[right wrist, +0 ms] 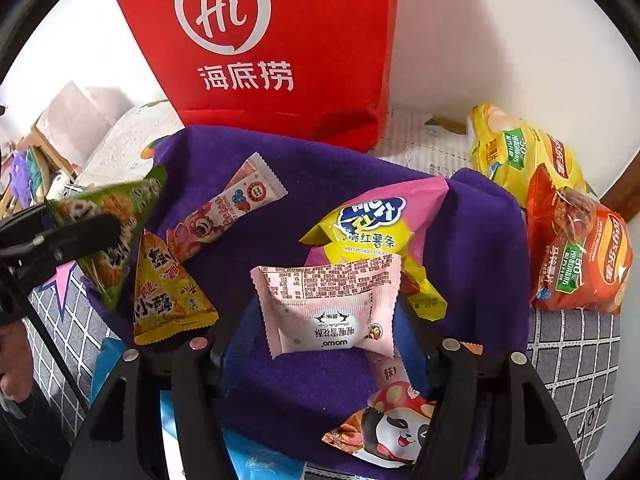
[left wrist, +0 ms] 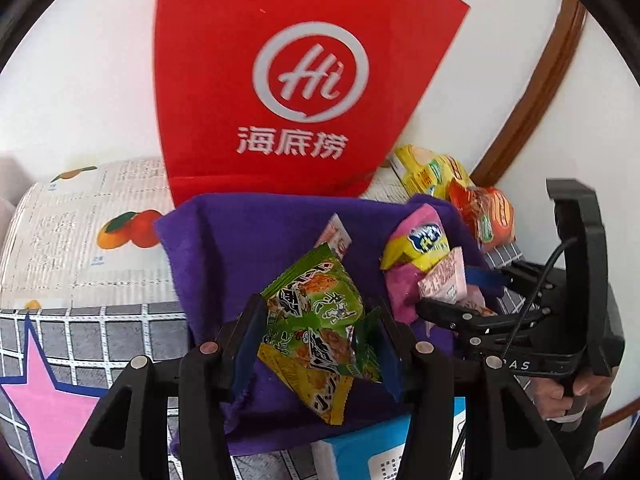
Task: Organize snacks
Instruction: 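Lower both held snacks over the purple towel, then open both grippers to drop the snacks and withdraw toward the pile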
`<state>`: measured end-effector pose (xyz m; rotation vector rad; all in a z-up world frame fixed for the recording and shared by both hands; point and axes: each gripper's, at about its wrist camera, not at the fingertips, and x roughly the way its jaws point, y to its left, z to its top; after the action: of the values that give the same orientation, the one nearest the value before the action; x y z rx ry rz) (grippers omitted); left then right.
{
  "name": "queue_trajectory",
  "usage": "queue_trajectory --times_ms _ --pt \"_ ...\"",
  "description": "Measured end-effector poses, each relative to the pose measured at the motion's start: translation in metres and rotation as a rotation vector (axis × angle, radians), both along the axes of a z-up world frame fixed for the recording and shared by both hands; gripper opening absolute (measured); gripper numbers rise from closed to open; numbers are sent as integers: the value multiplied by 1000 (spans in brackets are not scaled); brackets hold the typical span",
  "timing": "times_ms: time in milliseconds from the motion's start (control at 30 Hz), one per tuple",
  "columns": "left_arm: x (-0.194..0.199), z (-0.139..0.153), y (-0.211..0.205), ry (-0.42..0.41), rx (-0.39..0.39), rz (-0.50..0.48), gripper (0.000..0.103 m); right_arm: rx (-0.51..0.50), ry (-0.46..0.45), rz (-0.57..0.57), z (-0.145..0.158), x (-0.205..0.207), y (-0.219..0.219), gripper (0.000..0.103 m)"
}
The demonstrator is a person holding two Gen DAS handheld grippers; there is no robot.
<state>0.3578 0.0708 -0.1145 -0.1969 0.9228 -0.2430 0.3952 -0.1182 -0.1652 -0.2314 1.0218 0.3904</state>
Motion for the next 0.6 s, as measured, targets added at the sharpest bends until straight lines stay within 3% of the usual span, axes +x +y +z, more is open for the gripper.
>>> queue_trajectory --times_ms 400,600 --pt "1 -10 -14 26 25 -28 51 51 -19 -10 14 -3 -8 80" --pt "3 -11 -15 34 26 -32 52 58 -26 -22 17 -3 -9 80"
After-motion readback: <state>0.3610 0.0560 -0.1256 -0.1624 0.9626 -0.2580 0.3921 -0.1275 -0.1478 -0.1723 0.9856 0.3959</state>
